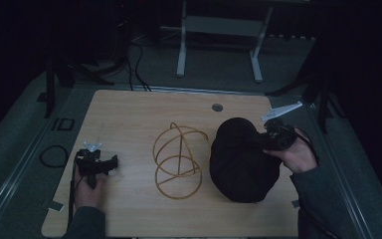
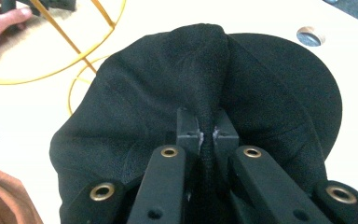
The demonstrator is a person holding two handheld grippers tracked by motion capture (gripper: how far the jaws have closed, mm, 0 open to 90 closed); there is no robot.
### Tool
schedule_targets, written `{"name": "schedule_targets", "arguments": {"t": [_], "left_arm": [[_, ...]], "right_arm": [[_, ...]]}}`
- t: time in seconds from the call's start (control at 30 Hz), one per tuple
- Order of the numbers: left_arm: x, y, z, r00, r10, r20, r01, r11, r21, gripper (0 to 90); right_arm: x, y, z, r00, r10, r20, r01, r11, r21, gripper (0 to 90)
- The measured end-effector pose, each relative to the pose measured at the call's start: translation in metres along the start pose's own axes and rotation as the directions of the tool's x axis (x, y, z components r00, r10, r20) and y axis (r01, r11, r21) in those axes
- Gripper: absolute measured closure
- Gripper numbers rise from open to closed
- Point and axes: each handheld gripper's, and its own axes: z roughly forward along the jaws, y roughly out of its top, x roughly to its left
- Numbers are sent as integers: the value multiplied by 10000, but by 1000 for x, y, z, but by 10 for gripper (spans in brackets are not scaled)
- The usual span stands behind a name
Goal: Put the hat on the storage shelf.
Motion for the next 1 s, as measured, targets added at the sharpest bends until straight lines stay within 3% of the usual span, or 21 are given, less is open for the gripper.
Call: {"name": "schedule_targets", "arguments": {"t": [0.53, 1.0], "left_arm": [[0, 0, 0, 10000, -3, 1, 3, 10000, -21, 133], [0, 0, 0, 10000, -29, 2, 29, 10000, -41, 133]], "right_arm": [[1, 4, -22, 9983, -577, -57, 574, 9973, -463, 858], [4, 10, -35, 9911, -1310, -239, 1286, 9882, -833, 857]]}}
